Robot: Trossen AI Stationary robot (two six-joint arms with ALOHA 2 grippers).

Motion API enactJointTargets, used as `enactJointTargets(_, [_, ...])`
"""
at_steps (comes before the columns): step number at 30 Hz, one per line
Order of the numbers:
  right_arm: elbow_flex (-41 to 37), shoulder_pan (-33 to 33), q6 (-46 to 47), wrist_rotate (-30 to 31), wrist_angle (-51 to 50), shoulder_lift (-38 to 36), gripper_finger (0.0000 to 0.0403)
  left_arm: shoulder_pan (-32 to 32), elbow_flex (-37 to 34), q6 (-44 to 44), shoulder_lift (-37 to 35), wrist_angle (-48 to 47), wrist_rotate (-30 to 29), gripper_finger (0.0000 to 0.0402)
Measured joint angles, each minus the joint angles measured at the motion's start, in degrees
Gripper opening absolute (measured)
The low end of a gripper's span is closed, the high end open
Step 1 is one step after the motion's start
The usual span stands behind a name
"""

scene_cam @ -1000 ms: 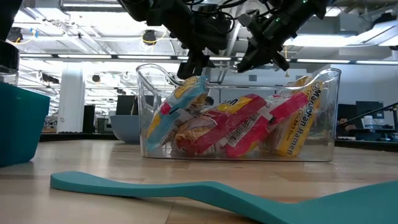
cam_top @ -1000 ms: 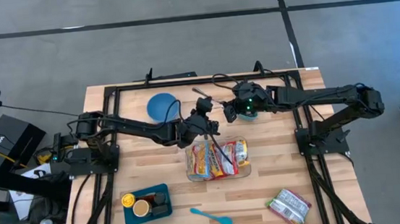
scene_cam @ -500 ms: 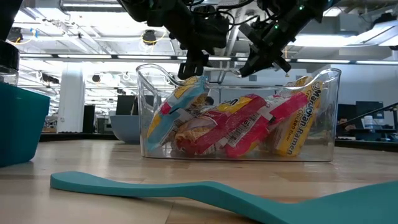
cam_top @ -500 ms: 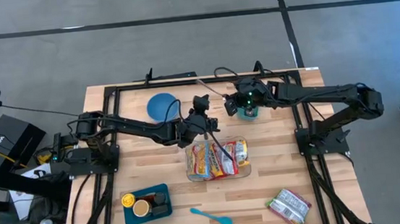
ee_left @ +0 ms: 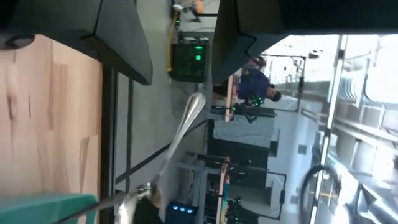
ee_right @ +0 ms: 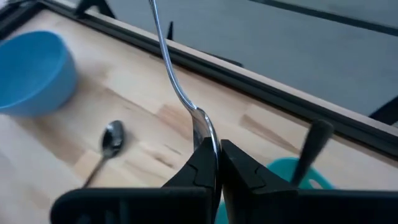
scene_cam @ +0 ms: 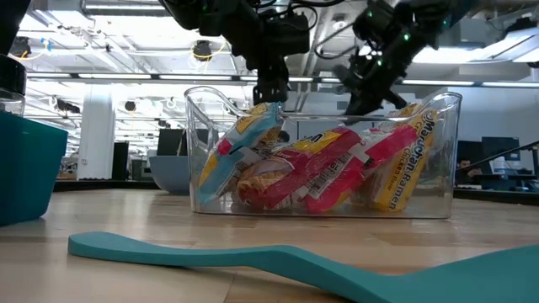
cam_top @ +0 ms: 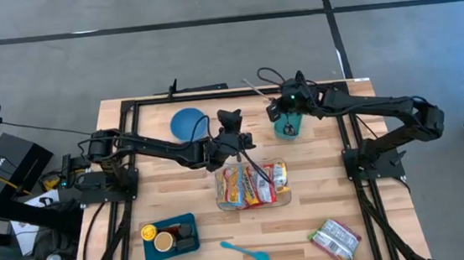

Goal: Pick & Place Food Item
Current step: Put the silver spoon into the blue bin

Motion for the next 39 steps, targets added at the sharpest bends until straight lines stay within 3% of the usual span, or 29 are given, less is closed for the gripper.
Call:
enactJointTargets(7, [-3.1,-2.0,-1.1,-3.3,2.7,0.0,0.0004,0.0,0.0,-3.0,0.0,0.0,0.0,0.0158])
enactJointTargets(23, [-4.8,-2.0,-0.6,0.0,5.9,0.0,0.0003,0.0,0.0,-6.0,0.0,0.0,0.2,0.0158])
enactJointTargets(39, [-24.7,-2.2,7.5,-0.3,29.4,-7.3,0.0004,0.0,0.0,-8.6,0.0,0.0,1.0,0.0158])
